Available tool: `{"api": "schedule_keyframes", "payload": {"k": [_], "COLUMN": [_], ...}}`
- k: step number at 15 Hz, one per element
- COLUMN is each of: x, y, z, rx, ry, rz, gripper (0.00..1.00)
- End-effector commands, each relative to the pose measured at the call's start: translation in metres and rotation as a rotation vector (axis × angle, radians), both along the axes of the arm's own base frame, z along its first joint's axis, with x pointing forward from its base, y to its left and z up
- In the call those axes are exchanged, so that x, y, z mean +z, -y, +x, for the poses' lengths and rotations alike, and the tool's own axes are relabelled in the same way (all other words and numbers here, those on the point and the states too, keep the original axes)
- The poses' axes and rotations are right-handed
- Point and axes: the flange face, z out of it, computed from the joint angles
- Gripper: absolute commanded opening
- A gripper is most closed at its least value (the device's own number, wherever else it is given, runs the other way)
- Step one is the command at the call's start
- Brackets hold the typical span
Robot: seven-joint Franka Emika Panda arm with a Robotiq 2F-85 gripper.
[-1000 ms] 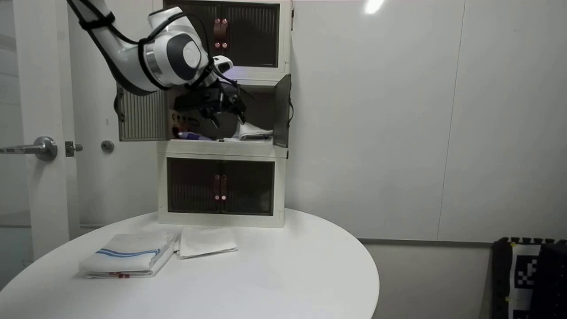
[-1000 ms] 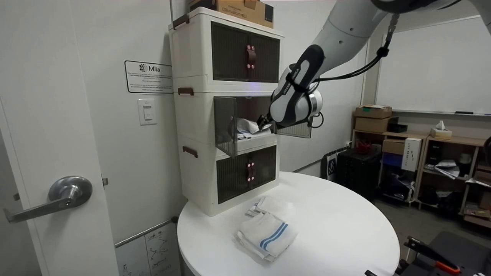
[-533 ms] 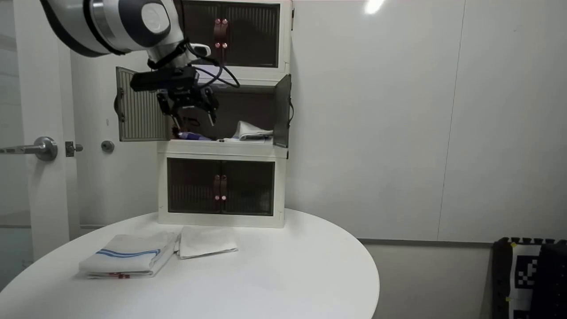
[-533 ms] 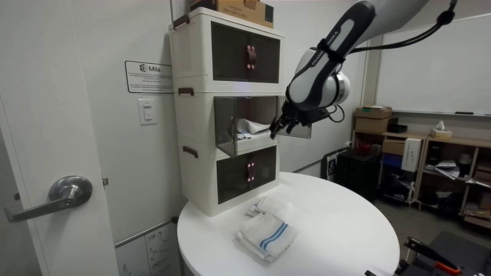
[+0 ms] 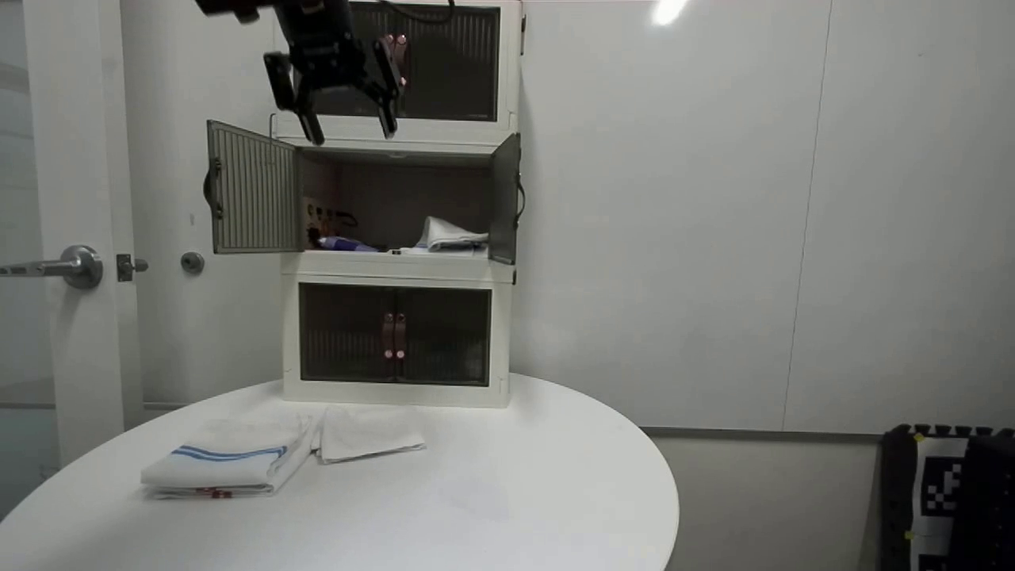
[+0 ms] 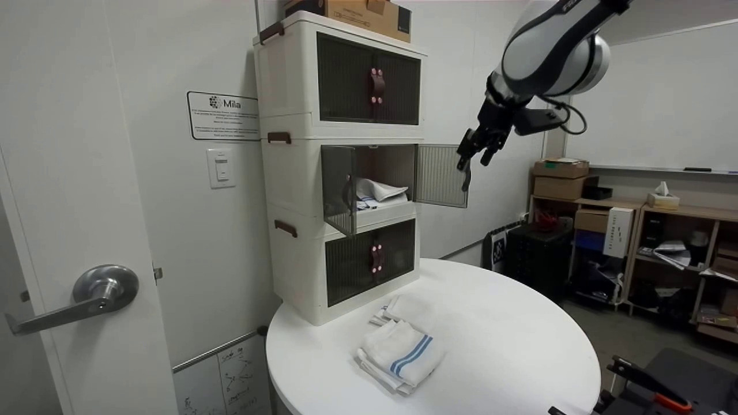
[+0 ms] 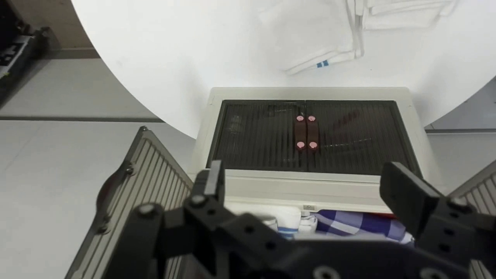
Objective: Pick up a cloth and put it on the middle shelf
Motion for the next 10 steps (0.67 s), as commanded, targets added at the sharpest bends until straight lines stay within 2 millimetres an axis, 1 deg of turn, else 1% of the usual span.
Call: {"api": "schedule_keyframes", "payload": {"k": [1, 3, 4, 5, 6, 10], "x": [0.059, 0.082, 0.065, 0.075, 0.081, 0.08], "y": [0.0, -0.003, 0.001, 0.0, -0.001, -0.001], "z": [-0.038, -0.047, -0.038, -0.044, -0.047, -0.048], "rx": [-0.006, -0.017, -0.028, -0.029, -0.029, -0.029], "ry": [0.012, 0.019, 0.021, 0.027, 0.031, 0.028], "rz": [0.082, 0.149, 0.106, 0.125, 0.132, 0.135], "gripper": [1.0, 1.0, 1.0, 1.0, 1.0, 1.0]}}
